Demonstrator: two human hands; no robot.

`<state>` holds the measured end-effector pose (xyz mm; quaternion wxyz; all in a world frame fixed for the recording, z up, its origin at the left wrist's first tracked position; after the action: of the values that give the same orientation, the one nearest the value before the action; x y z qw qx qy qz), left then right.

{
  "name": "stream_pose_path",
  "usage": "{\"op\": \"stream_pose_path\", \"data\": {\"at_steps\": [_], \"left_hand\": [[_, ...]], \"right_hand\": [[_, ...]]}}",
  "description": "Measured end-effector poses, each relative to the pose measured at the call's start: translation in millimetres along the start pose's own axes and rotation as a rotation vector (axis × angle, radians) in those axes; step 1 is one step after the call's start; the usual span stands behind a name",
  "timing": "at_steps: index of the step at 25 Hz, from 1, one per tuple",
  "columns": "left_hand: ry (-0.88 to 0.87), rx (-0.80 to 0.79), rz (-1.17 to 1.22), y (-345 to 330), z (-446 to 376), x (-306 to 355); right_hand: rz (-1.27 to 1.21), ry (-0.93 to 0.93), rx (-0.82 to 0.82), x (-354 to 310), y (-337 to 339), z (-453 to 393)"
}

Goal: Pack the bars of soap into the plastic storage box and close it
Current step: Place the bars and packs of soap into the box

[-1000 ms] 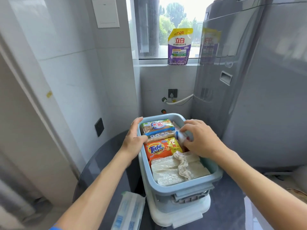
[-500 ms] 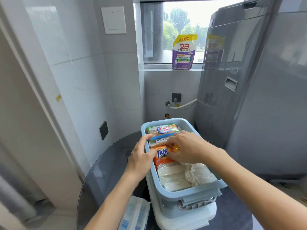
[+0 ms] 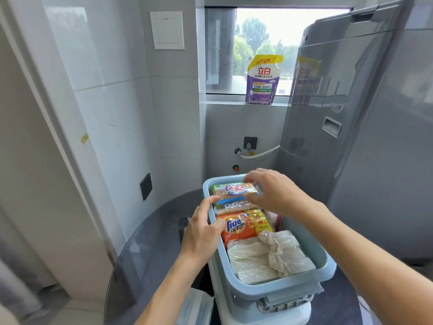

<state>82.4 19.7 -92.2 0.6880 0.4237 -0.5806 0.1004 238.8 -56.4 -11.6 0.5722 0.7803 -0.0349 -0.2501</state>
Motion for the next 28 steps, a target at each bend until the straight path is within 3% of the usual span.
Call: {"op": "stream_pose_path", "data": {"at_steps": [4,7,10,12,15,21,23,26,28], "left_hand": [[-0.031,-0.024,0.056,4.2,-8.1,-1.7],[-0.028,-0.035,0.095,8.9,-13.8,-2.6],[-0.013,-0.036,0.101,9.0,-15.2,-2.8],[-0.011,-0.033,0.09,8.4,-14.8,-3.1],[-0.005,-0.029,0.089,7.6,-13.0,-3.4],[0.01,-0.012,0.097,7.0,-12.4,-4.5],[0.01,-0.018,0.103,7.1,-12.3,-4.6],[0.006,-0.029,0.089,6.9,-13.1,-4.1],[0.007,-0.026,0.088,7.7,-14.1,-4.3]], "right_hand": [[0.057,-0.055,-0.188,13.6,-29.6,-16.7],[0.039,-0.021,-0.026,14.8,-26.1,0.1],[0.112,0.133,0.171,-2.7,-13.3,28.1],[0.086,0.194,0.057,-10.4,-19.6,37.8],[0.094,0.124,-0.301,-4.3,-37.0,39.2],[0.229,0.078,-0.474,-5.5,-40.1,32.7],[0.116,0.054,-0.431,-7.4,-40.1,42.9],[-0.11,0.081,-0.111,-3.6,-4.5,66.0],[-0.013,0.096,0.018,-0.8,22.9,86.7]]}}
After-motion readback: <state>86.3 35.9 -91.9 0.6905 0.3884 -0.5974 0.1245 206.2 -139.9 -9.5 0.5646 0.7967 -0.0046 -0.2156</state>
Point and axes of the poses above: each hand's wrist, its own z-axis away from the middle knuckle, its own y-axis out of the back of the hand, x = y × z, the point moved 9 cm from there along -z, towards the middle knuckle, and after that the axes turned 10 degrees about -z, right-handed, at the moved point
